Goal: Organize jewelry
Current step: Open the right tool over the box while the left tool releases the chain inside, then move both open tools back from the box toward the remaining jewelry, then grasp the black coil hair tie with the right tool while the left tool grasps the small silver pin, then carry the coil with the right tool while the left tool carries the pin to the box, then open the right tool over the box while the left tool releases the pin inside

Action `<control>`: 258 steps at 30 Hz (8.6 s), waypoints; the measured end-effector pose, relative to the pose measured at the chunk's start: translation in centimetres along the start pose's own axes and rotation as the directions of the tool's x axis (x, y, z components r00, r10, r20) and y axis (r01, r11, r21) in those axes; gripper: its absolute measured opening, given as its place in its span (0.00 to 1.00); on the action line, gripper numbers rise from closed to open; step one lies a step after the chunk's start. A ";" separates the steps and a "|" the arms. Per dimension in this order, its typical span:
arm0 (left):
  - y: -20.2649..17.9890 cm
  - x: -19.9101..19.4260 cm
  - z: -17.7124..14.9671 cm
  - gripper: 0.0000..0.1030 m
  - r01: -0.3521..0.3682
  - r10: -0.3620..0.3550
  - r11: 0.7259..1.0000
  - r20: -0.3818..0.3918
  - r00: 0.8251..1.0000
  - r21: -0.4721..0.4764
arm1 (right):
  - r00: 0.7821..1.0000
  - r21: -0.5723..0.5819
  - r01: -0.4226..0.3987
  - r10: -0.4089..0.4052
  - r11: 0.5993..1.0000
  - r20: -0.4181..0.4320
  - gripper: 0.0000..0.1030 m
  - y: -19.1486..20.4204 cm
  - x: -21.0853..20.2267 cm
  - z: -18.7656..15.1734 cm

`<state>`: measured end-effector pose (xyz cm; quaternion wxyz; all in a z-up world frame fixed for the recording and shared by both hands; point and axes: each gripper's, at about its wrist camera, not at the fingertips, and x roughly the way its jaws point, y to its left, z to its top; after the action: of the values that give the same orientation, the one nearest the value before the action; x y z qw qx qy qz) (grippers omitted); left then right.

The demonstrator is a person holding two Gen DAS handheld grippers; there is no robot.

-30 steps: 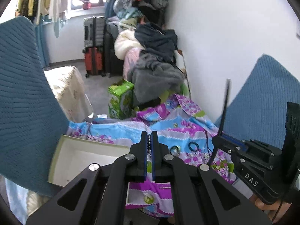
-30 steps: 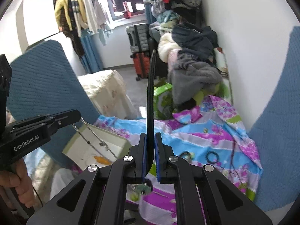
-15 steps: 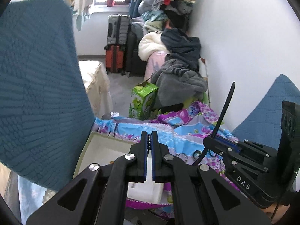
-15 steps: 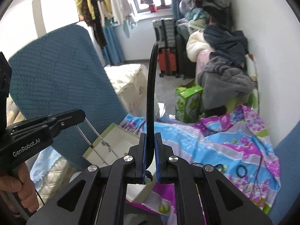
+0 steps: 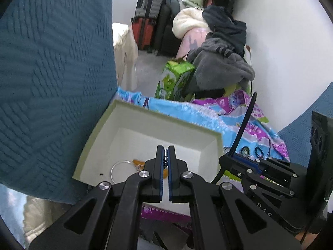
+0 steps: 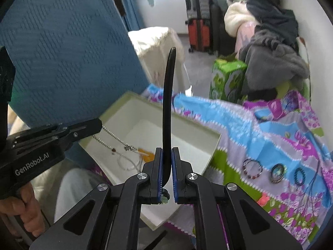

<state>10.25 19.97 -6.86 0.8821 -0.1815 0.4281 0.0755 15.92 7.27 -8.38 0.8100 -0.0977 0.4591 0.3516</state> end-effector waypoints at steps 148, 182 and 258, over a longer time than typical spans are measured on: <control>-20.2 15.0 -14.4 0.13 -0.023 0.090 0.942 -0.185 0.979 0.335 | 0.971 0.178 0.194 -0.214 0.965 0.102 0.15 -31.5 4.3 -12.4; -18.8 9.1 -13.6 0.00 0.090 -0.048 0.971 -0.191 0.980 0.220 | 0.977 0.221 0.191 -0.206 0.956 0.048 0.07 -25.7 -1.7 -15.8; 0.9 4.3 -2.1 0.01 -0.058 0.060 0.997 -0.031 0.998 0.050 | 0.994 -0.019 -0.079 0.080 0.997 0.079 0.08 0.4 2.3 -1.3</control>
<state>11.17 19.88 -11.61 0.8765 -0.1484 0.4494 0.0879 15.54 8.09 -10.88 0.8122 -0.0718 0.4270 0.3908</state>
